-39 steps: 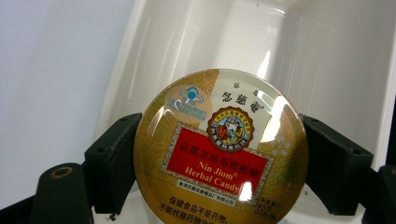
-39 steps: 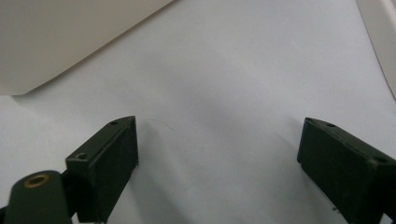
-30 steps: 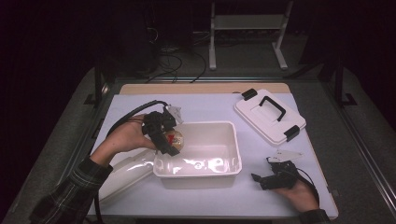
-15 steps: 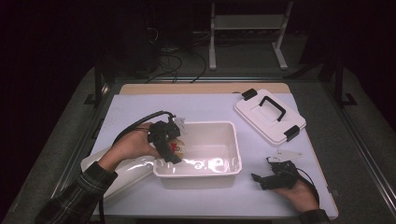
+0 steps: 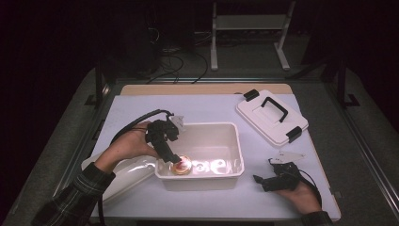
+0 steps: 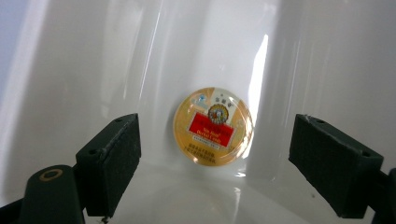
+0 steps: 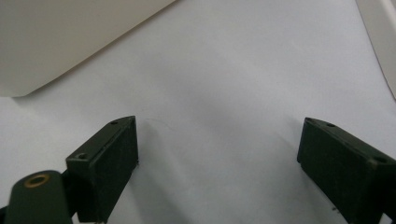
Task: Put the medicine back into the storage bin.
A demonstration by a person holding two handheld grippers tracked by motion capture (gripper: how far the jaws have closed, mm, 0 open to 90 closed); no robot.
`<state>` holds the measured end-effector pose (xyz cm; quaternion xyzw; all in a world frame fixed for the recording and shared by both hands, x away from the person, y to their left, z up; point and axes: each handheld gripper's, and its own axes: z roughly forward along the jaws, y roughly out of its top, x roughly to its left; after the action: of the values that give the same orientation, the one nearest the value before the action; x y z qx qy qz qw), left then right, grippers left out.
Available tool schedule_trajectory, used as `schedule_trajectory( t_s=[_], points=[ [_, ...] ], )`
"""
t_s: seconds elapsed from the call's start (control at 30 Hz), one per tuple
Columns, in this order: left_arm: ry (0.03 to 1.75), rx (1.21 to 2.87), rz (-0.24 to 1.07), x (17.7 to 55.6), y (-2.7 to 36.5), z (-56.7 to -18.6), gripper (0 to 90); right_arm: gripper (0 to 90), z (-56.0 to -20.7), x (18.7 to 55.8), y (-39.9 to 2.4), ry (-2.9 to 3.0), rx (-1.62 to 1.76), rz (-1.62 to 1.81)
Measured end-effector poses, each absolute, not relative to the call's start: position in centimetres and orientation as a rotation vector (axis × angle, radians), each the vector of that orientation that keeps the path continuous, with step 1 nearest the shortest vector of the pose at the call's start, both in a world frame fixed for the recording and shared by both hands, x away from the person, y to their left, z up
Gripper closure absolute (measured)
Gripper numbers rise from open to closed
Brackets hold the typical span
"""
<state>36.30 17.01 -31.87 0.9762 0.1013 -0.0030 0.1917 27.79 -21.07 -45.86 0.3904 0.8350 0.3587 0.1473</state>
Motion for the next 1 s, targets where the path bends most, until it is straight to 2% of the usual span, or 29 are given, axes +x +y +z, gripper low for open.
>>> schedule_trajectory(
  t_s=[0.23, 0.3, 0.57, 1.0],
  points=[
    [0.347, 2.682, 0.03, 36.2, 18.8, -29.9, 17.9, 11.6, -45.9, 27.8, -21.1, 2.403, 1.122, 1.032],
    [0.359, 2.675, 0.029, 36.1, 19.2, -29.6, 22.4, 11.6, -45.9, 27.8, -21.1, 2.403, 1.123, 1.032],
    [0.444, 2.636, 0.064, 35.7, 22.5, -28.3, 29.3, 11.6, -45.9, 27.8, -21.1, 2.403, 1.123, 1.031],
    [0.642, 2.596, 0.108, 35.2, 28.5, -28.6, 36.8, 11.6, -45.9, 27.8, -21.1, 2.402, 1.119, 1.031]
  ],
)
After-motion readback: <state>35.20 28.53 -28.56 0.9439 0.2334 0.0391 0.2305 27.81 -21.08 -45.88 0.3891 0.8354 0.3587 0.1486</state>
